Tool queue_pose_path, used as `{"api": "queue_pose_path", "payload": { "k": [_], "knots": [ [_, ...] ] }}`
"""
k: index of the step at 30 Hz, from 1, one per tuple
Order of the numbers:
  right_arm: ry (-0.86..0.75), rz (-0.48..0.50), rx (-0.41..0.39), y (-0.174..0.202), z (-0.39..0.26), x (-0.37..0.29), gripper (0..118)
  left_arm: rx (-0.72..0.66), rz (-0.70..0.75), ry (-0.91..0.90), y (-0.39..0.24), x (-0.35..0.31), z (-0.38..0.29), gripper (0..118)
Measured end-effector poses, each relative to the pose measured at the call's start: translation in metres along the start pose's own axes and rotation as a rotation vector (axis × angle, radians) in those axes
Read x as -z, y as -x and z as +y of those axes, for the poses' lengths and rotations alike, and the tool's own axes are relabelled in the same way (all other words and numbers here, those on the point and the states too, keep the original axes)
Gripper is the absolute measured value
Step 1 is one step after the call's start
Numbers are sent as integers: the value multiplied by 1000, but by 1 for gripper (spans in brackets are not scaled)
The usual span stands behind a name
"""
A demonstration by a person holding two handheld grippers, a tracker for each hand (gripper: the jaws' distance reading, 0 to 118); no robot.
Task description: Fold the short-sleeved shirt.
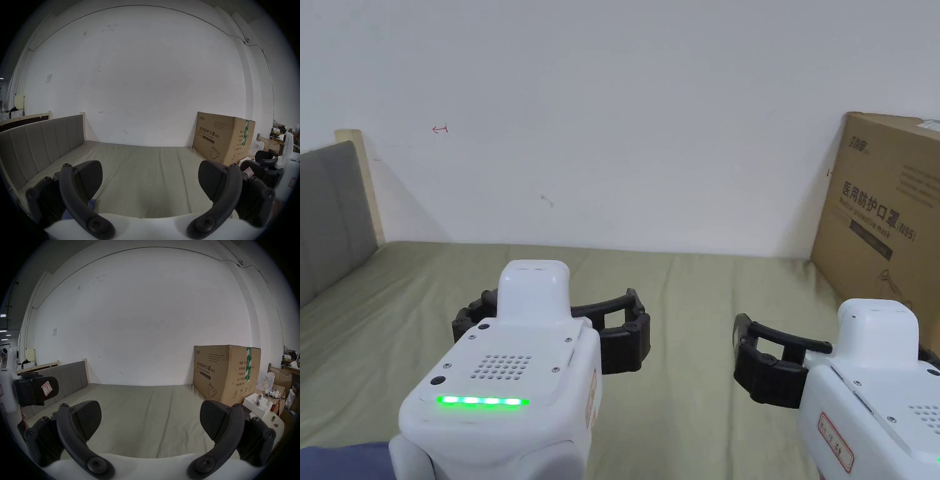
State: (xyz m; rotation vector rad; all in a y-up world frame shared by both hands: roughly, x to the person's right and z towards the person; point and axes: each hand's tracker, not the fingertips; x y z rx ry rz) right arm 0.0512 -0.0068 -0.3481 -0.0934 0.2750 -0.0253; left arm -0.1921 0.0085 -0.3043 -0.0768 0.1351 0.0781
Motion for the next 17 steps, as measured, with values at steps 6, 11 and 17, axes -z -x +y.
{"api": "queue_pose_path", "payload": {
  "k": [6,11,17],
  "knots": [
    [9,1,8,0,1,-2,118,0,-4,11,-3,1,0,117],
    [11,4,4,0,-1,-2,118,24,3,12,-8,-1,2,117],
    [11,3,5,0,0,-3,118,43,27,7,-9,0,3,117]
  ]
}}
